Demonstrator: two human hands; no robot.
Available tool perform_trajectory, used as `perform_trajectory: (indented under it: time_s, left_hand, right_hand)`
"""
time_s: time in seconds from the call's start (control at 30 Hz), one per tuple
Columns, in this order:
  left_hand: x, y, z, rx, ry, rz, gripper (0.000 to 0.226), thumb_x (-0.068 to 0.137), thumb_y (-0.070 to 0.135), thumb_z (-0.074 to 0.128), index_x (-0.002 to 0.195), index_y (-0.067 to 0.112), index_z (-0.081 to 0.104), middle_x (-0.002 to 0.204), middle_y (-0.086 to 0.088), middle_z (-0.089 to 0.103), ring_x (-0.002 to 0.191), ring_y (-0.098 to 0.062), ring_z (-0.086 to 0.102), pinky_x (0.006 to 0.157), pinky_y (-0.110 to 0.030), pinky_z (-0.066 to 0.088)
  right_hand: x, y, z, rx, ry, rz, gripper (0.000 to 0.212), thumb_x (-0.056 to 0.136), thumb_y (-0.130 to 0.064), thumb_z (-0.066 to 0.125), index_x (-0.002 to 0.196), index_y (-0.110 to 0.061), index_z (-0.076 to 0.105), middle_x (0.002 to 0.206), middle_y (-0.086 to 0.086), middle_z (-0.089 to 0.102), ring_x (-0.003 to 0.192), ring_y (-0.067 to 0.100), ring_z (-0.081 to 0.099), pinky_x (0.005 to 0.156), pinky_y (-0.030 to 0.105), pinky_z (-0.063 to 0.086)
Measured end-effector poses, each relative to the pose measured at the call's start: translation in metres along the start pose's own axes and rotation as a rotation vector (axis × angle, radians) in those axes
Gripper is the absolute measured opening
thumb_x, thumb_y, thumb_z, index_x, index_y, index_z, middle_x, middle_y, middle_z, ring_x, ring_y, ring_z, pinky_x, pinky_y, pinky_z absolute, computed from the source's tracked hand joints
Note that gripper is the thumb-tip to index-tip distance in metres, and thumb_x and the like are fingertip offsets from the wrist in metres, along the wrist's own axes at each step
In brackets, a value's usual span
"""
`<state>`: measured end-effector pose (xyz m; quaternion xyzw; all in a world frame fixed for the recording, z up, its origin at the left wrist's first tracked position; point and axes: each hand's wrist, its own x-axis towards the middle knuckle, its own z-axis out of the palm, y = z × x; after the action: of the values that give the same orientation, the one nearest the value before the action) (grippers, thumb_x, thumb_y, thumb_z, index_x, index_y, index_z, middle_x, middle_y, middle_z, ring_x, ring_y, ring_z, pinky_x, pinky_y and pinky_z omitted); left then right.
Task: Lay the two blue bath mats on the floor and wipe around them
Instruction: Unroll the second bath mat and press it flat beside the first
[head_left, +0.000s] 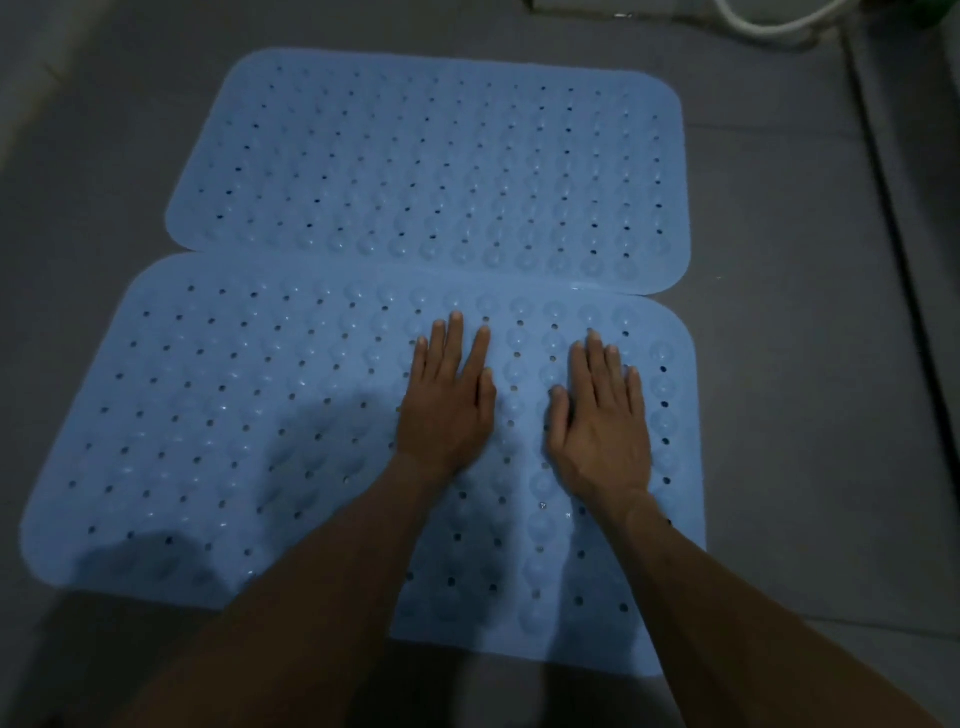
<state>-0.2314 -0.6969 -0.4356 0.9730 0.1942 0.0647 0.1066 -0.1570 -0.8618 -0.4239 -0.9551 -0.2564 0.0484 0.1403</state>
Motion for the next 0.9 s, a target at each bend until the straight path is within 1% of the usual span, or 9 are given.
perform_trajectory:
  time_s: [0.13, 0.2, 0.3, 0.43, 0.63, 0.73, 0.9]
  left_hand:
    - [0.0008, 0.0015, -0.0026, -0.003, -0.049, -0.018, 0.054, 0.103, 0.030, 0.031, 0.153, 0.013, 0.025, 0.161, -0.016, 0.013, 0.150, -0.031, 0.009, 0.122, -0.047, 0.010]
    - [0.0017, 0.0020, -0.0039, 0.001, -0.043, -0.022, 0.054, 0.103, 0.029, 0.031, 0.153, 0.013, 0.024, 0.161, -0.016, 0.013, 0.150, -0.031, 0.008, 0.121, -0.048, 0.011]
    - [0.0024, 0.0028, -0.0046, -0.023, -0.010, -0.025, 0.052, 0.102, 0.028, 0.032, 0.152, 0.011, 0.029, 0.160, -0.016, 0.017, 0.149, -0.032, 0.010, 0.121, -0.048, 0.013]
    - [0.0033, 0.0020, -0.0034, -0.018, 0.001, -0.013, 0.051, 0.102, 0.027, 0.032, 0.150, 0.008, 0.033, 0.159, -0.019, 0.019, 0.149, -0.034, 0.012, 0.120, -0.051, 0.016]
    - [0.0053, 0.0004, -0.0049, 0.014, -0.039, -0.020, 0.055, 0.100, 0.027, 0.033, 0.152, 0.010, 0.028, 0.160, -0.018, 0.014, 0.150, -0.033, 0.007, 0.120, -0.052, 0.014]
    - [0.0048, 0.0011, -0.0046, 0.026, -0.064, -0.036, 0.056, 0.099, 0.028, 0.032, 0.153, 0.011, 0.026, 0.161, -0.016, 0.013, 0.150, -0.031, 0.005, 0.120, -0.051, 0.013]
    - [0.0043, 0.0023, -0.0057, 0.021, -0.065, -0.040, 0.056, 0.099, 0.029, 0.030, 0.152, 0.012, 0.028, 0.161, -0.016, 0.015, 0.150, -0.031, 0.008, 0.119, -0.052, 0.015]
  right_hand:
    - [-0.0004, -0.0013, -0.0005, 0.005, -0.001, 0.043, 0.063, 0.103, -0.039, 0.028, 0.158, -0.012, 0.014, 0.166, 0.006, 0.011, 0.154, 0.016, 0.004, 0.125, 0.041, 0.006]
    - [0.0002, -0.0019, -0.0014, -0.006, -0.013, 0.051, 0.064, 0.103, -0.039, 0.028, 0.158, -0.011, 0.013, 0.166, 0.006, 0.010, 0.154, 0.016, 0.002, 0.125, 0.042, 0.005]
    - [0.0018, -0.0036, -0.0034, -0.033, -0.041, 0.045, 0.063, 0.103, -0.038, 0.027, 0.158, -0.010, 0.013, 0.166, 0.008, 0.010, 0.154, 0.018, 0.001, 0.125, 0.043, 0.005]
    - [0.0045, -0.0046, -0.0049, -0.039, -0.053, 0.043, 0.064, 0.102, -0.034, 0.031, 0.157, -0.008, 0.015, 0.165, 0.009, 0.011, 0.154, 0.019, 0.002, 0.125, 0.044, 0.007]
    - [0.0079, -0.0049, -0.0064, -0.013, -0.023, 0.029, 0.063, 0.100, -0.030, 0.036, 0.155, -0.004, 0.022, 0.163, 0.013, 0.021, 0.153, 0.023, 0.011, 0.124, 0.046, 0.009]
    - [0.0076, -0.0038, -0.0056, -0.015, -0.029, 0.022, 0.063, 0.101, -0.031, 0.033, 0.156, -0.004, 0.020, 0.163, 0.013, 0.020, 0.153, 0.023, 0.010, 0.124, 0.047, 0.009]
    - [0.0066, -0.0028, -0.0035, 0.001, -0.036, 0.013, 0.064, 0.101, -0.030, 0.035, 0.157, -0.005, 0.015, 0.165, 0.011, 0.014, 0.154, 0.022, 0.005, 0.124, 0.047, 0.005]
